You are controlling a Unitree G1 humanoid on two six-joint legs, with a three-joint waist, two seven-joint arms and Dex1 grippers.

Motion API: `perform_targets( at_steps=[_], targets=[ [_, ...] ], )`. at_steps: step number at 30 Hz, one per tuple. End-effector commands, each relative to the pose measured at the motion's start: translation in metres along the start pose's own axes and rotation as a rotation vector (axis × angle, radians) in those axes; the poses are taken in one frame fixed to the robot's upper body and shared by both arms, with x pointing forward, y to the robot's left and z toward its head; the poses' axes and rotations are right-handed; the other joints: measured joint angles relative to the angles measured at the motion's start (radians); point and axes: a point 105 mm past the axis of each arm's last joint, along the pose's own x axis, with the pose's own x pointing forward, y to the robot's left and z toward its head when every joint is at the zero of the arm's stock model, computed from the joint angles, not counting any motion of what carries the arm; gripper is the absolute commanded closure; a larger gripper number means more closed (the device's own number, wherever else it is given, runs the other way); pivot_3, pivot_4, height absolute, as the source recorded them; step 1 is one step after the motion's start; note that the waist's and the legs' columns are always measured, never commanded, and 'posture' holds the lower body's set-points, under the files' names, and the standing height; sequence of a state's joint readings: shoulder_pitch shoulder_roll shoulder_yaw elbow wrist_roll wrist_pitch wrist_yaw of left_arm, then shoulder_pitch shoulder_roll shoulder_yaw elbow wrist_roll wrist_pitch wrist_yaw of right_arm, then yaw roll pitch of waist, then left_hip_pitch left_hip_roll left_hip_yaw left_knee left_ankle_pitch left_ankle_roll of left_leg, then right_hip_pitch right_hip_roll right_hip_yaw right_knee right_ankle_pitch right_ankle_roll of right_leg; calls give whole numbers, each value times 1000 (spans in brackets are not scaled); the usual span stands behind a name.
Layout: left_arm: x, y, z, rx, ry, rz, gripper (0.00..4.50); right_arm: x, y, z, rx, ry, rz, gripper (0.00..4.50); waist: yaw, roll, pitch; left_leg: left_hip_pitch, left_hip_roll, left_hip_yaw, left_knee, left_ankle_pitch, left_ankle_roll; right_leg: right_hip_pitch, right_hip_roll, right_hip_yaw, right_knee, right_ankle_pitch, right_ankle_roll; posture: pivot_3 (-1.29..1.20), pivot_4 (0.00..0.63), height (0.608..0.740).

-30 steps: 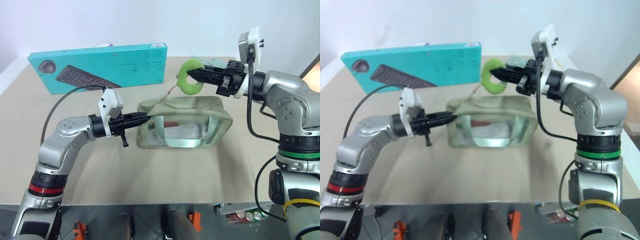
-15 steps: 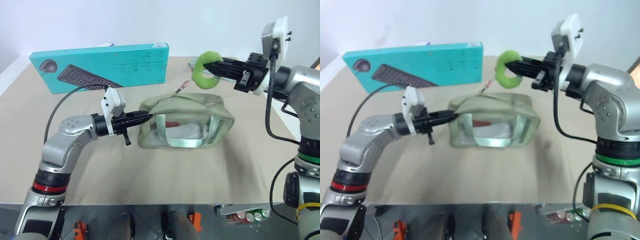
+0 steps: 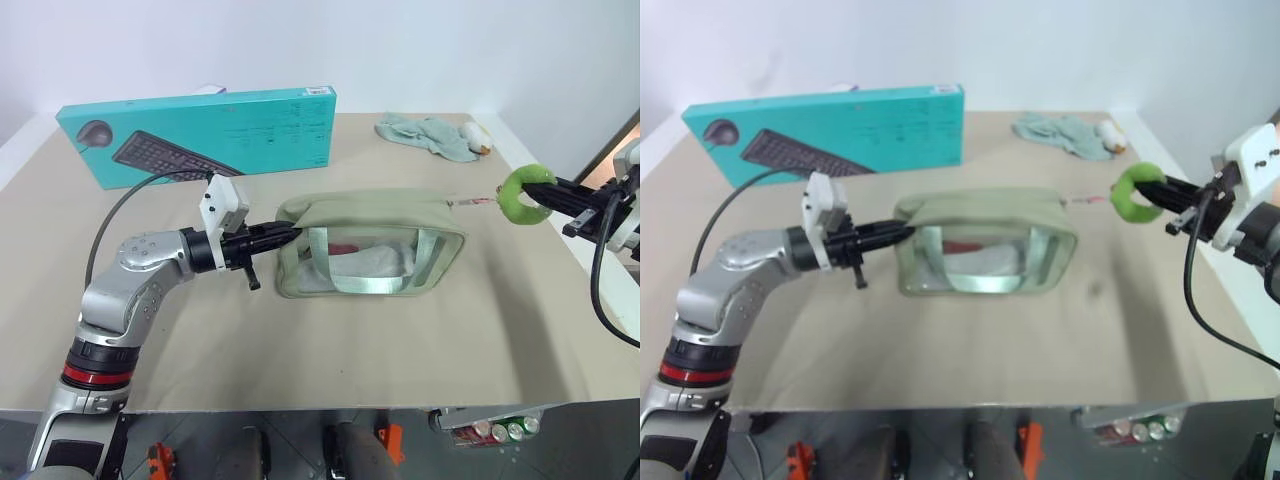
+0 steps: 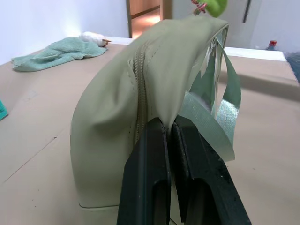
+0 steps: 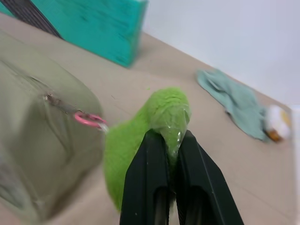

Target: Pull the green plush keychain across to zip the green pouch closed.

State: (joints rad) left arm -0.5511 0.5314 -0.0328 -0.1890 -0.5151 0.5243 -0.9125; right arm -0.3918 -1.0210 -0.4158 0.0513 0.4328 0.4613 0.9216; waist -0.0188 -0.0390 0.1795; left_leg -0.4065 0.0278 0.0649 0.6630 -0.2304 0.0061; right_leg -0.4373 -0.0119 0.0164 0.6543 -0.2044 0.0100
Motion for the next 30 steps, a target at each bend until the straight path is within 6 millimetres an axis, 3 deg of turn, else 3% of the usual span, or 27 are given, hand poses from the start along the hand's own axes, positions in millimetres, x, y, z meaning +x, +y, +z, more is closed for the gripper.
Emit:
perform_targets(
  at_steps=[1, 3, 12, 16, 20, 21, 25, 29, 30],
  targets=[
    [-1, 0, -6, -11, 32, 3, 4500, -23, -33, -10, -120, 83, -170, 4475, 1, 0, 0, 0, 0, 0, 0, 0, 0, 0, 0, 0, 0, 0, 0, 0, 150, 740],
    [0, -1, -6, -11, 31, 0, 4500, -22, -31, -24, -141, 118, -178, 4475, 2, 1, 0, 0, 0, 0, 0, 0, 0, 0, 0, 0, 0, 0, 0, 0, 150, 740],
    [4, 1, -4, -10, 24, 5, 4500, 14, 43, -96, -219, 268, -15, 4475, 1, 1, -1, 0, -1, 0, 0, 0, 0, 2, -1, 0, -3, 1, 2, 0, 150, 740],
    [8, -2, -4, -18, 23, 1, 4500, 28, 64, -109, -243, 262, 20, 4475, 0, 2, -1, 0, 0, 0, 0, 0, 0, 2, 0, 0, -3, 2, 2, 0, 150, 740],
    [9, -4, -4, -37, 18, -5, 4500, 33, 62, -106, -213, 232, 13, 4475, 1, 2, -1, 0, -1, 0, 1, 0, 0, 2, -1, 0, -3, 2, 2, 0, 150, 740],
    [9, -5, -3, -49, 13, -14, 4500, 32, 60, -103, -200, 220, 12, 4159, 1, 2, -1, 0, -1, 0, 1, 0, 0, 3, -1, 0, -3, 2, 3, 0, 150, 740],
    [5, -4, 4, -83, -14, -18, 3165, 22, 52, -83, -116, 156, 7, 2895, 1, 2, 0, 0, -1, -1, 1, 0, 0, 2, -1, 0, -3, 2, 3, 0, 150, 740],
    [-11, 11, 23, -90, -70, 53, 1775, 0, 53, -56, -33, 70, -1, 1501, 1, 2, 0, -1, 0, -1, 0, 0, 0, 1, 0, 0, -3, 1, 2, 0, 150, 740],
    [-15, 14, 27, -85, -76, 70, 1615, -5, 55, -51, -20, 54, -2, 1307, 1, 2, 0, -2, 0, -2, -1, 0, 0, 0, 0, -1, -3, 1, 1, 0, 150, 740]
  ],
)
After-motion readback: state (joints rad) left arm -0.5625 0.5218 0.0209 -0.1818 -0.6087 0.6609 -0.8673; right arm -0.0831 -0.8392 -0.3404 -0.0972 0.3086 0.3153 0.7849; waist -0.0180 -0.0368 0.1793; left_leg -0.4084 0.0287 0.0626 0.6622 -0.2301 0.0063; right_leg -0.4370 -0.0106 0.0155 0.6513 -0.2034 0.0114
